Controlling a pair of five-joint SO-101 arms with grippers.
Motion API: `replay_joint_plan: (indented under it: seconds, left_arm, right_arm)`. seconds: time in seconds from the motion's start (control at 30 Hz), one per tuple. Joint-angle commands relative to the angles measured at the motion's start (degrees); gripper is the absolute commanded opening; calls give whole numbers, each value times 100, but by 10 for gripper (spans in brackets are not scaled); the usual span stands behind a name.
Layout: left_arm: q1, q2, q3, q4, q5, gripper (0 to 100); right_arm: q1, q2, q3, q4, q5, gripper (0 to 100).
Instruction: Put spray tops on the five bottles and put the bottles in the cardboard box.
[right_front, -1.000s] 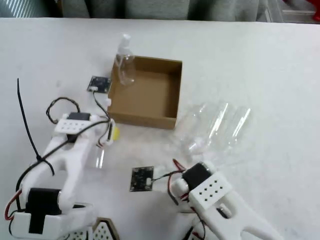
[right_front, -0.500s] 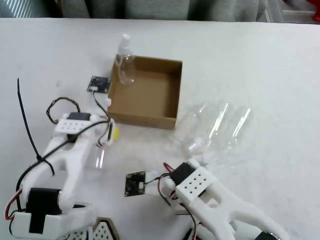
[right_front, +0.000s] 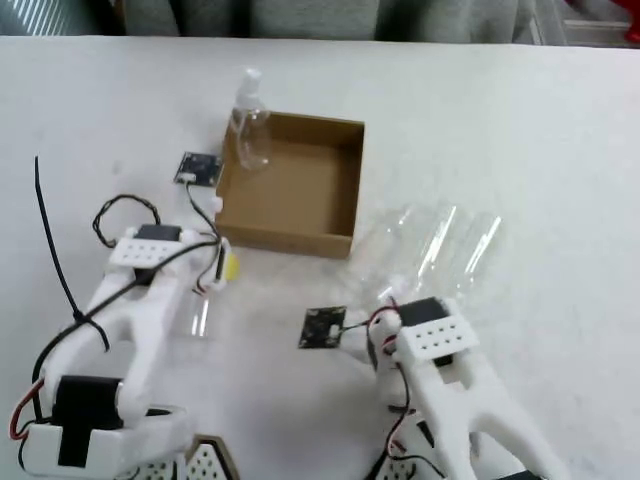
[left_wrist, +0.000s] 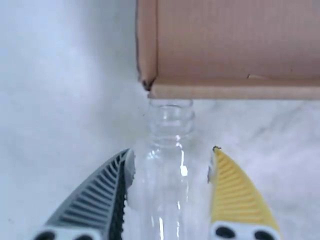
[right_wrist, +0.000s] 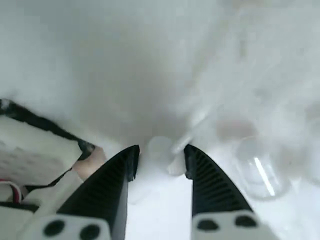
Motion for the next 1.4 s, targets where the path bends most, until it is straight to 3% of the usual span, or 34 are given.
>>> replay_joint_plan:
  seconds: [0.0,0.23,0.47,0.57,0.7,0.87,1.2,1.37]
  left_arm:
    - [-66,-233,0,-176,-62,23]
    - [-66,-233,0,-176,-70,23]
    - [-66,-233,0,-176,-70,23]
    - [-66,-233,0,-176,-70,23]
    - [-66,-233,0,-176,-70,23]
    - [-66,-233,0,-158,-70,23]
    - [-66,-242,88,-176,-70,23]
    - [-66,-242,88,-176,-70,23]
  right_arm:
    - [637,-48,-615,681,976,16]
    - [2598,-48,-2611,1771,2251,16]
    - [4567,-31,-3385,1314,2251,16]
    - [5262,84,-3288,690,1204,16]
    - [6062,365,-3077,-462,-809,17]
    - [6888,1130,-3015,-1543,-2233,17]
    - [7565,3336,-3042,-3213,-3613,25]
    - [7679,3846,-3253,-3231,-3675,204]
